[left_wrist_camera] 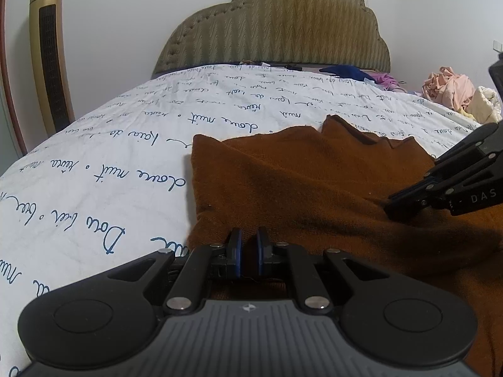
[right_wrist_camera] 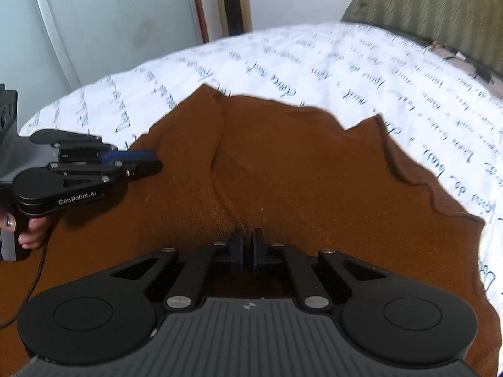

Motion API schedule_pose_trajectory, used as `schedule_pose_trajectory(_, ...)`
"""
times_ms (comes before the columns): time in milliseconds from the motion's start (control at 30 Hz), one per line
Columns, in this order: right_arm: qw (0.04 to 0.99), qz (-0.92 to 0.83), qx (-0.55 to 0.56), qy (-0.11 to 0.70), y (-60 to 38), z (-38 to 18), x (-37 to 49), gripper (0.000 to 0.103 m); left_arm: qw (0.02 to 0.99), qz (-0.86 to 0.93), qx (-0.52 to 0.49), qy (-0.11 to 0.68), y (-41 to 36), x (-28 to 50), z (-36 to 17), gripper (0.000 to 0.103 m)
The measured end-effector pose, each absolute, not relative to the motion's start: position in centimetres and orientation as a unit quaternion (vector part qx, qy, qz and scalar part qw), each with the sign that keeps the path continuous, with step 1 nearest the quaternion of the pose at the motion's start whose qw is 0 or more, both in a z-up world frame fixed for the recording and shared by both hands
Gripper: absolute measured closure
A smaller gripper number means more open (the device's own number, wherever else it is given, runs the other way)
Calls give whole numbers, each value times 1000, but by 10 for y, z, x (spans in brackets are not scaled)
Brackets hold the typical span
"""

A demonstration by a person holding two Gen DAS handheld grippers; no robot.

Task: Fold small clothes
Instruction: 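Pinch the sweater side edge with the right gripper while the left gripper holds the fold, then open both grippers and move them to the sweater hem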

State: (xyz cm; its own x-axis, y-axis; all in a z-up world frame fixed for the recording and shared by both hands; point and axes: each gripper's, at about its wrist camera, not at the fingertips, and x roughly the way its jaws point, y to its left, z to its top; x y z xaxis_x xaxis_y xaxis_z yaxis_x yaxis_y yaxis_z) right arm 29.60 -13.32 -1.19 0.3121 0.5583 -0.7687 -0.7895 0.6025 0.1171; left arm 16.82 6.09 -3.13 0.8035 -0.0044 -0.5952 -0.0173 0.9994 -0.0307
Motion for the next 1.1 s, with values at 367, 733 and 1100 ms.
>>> schedule_pose_trajectory(367, 860, 316, -172, 362, -117, -31, 304, 93, 942, 19, -12, 335, 50, 187, -11, 93)
schedule_pose_trajectory(733, 928, 188, -81, 312, -191, 8, 239, 57, 938, 36, 25, 345, 46, 192, 1, 93)
schedule_pose_trajectory(1100, 935, 2, -43, 352, -287, -48, 219, 17, 937, 11, 98, 336, 44, 215, -31, 92)
